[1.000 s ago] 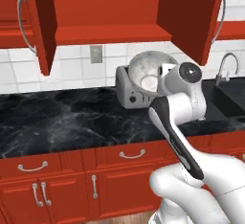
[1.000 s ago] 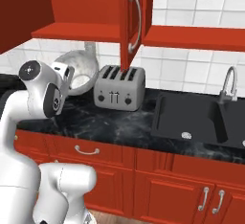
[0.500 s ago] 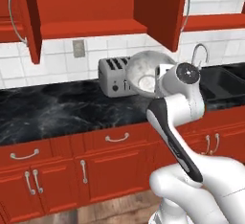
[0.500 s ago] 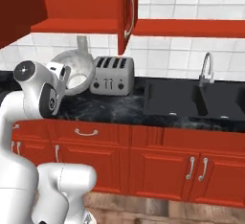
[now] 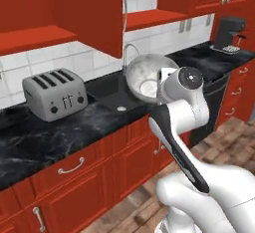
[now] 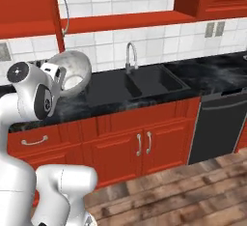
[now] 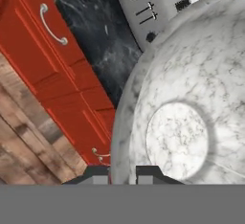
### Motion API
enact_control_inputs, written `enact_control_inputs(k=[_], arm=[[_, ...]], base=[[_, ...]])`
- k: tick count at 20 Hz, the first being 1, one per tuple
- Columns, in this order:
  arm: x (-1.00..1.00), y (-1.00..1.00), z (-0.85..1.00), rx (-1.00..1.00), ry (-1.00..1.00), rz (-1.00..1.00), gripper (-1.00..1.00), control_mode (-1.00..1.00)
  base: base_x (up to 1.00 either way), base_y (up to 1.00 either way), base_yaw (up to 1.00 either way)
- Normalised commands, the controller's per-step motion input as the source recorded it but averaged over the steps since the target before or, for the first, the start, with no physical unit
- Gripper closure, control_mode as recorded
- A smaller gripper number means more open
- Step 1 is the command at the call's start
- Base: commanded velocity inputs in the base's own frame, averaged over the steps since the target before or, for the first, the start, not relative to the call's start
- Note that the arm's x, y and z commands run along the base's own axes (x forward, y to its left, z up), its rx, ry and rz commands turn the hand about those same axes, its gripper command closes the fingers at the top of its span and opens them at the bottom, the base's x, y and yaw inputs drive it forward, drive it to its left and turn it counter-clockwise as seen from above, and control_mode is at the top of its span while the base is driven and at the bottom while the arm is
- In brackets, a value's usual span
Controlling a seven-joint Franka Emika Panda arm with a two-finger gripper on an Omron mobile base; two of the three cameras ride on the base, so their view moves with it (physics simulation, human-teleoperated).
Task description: Move the bowls from the cabinet to the plates on the dining table.
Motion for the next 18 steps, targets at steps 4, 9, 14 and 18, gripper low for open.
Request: enact_control_inputs(k=[4, 9, 14, 18], arm=[[0.00, 0.00, 0.00, 0.00, 0.00, 0.00, 1.00, 1.00], [0.00, 0.00, 0.00, 0.00, 0.00, 0.00, 1.00, 1.00], [0.00, 0.00, 0.00, 0.00, 0.00, 0.00, 1.00, 1.00], [0.00, 0.00, 0.00, 0.00, 0.00, 0.00, 1.00, 1.00]], base=[[0.00, -0.13, -0.67], [0.08, -0.35, -0.51], [0.29, -0.54, -0.38], [0.53, -0.55, -0.33]])
